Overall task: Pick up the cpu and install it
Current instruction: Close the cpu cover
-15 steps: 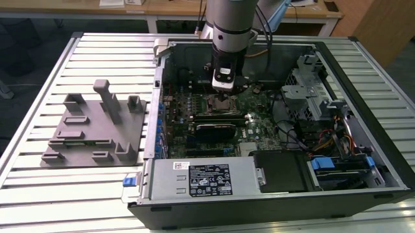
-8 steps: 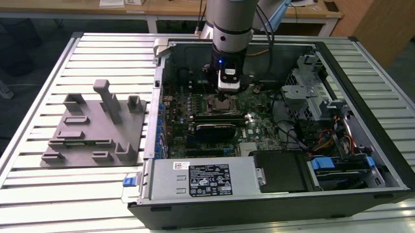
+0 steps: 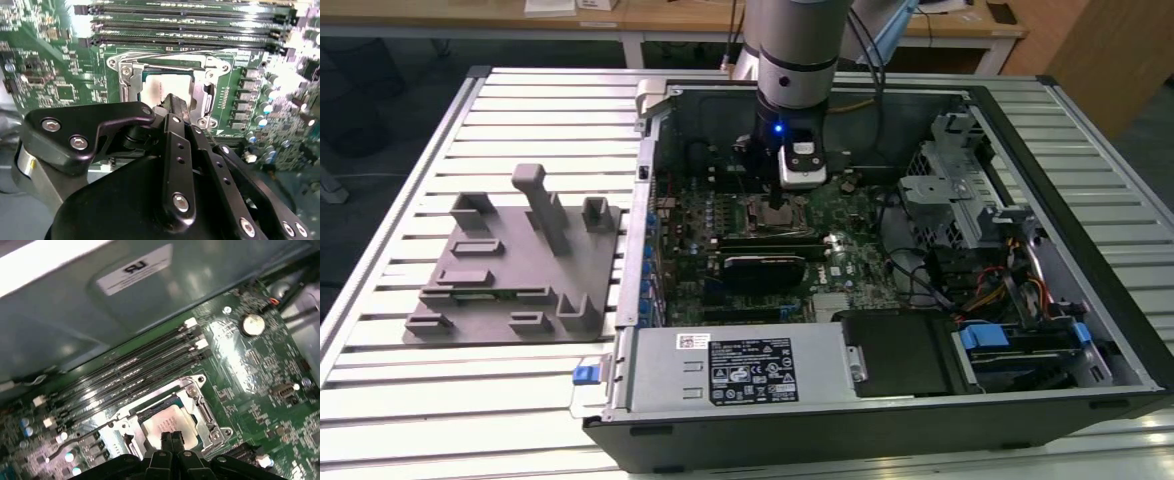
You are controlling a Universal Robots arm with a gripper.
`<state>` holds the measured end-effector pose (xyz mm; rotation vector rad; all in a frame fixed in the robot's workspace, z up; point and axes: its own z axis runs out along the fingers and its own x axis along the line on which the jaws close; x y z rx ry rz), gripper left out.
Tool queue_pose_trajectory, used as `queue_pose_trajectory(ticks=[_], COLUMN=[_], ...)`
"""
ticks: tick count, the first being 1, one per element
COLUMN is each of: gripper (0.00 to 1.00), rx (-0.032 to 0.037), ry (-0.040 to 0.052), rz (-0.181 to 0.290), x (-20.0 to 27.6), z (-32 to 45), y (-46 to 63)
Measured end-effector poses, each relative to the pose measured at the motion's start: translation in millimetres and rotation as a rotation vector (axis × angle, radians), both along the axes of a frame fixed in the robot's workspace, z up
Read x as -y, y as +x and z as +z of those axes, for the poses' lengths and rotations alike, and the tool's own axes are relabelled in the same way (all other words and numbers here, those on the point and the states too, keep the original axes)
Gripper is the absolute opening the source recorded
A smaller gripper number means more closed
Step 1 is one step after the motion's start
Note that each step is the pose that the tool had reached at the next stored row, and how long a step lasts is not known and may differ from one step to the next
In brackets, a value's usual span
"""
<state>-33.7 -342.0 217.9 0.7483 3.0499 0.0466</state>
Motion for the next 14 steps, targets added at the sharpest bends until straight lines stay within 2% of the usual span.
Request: queue_pose_trajectory(ticks=[7,14], gripper=[0.11,0.11], rx=[0.0,-0.0005], ry=[-0.0009,-0.0078], rz=[0.127,0.243], x=[0.0,0.0], z=[-0.2,-0.1], y=[0.0,0.0])
